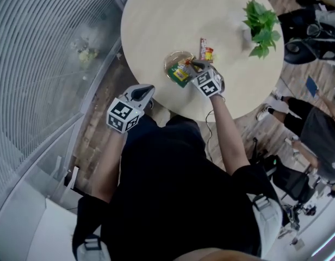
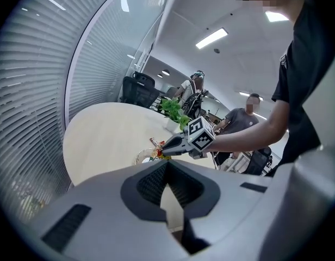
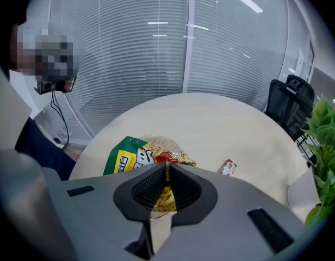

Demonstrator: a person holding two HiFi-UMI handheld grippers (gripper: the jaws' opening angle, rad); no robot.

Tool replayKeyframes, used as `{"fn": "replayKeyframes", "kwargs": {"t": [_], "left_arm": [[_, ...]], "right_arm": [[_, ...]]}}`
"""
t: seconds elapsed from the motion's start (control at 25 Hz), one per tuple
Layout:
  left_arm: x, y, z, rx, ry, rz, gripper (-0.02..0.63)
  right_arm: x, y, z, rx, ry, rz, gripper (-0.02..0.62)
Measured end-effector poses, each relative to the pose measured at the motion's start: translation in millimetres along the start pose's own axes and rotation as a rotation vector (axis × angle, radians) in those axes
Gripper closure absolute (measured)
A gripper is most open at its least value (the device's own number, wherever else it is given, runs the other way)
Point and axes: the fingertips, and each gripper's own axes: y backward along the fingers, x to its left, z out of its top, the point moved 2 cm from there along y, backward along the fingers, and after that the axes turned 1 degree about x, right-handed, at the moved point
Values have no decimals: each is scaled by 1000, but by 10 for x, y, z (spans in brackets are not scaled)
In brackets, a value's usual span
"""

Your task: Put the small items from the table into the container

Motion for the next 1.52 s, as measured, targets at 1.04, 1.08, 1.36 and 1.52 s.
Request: {"fn": "replayKeyframes", "kwargs": {"t": [1.04, 1.08, 1.36, 1.52], "left_arm": [[157, -94, 167, 8, -39, -60, 606], [147, -87, 191, 3, -48, -68, 606], [14, -95, 339, -28, -90, -151, 606], [-65, -199, 414, -39, -126, -199, 606]], "right_arm": [[-67, -92, 170, -34, -85, -25, 518], [-42, -41, 176, -44, -99, -26, 520], [444, 436, 169, -173, -266, 39, 572], [770, 637, 50, -202, -299, 41, 572]]}}
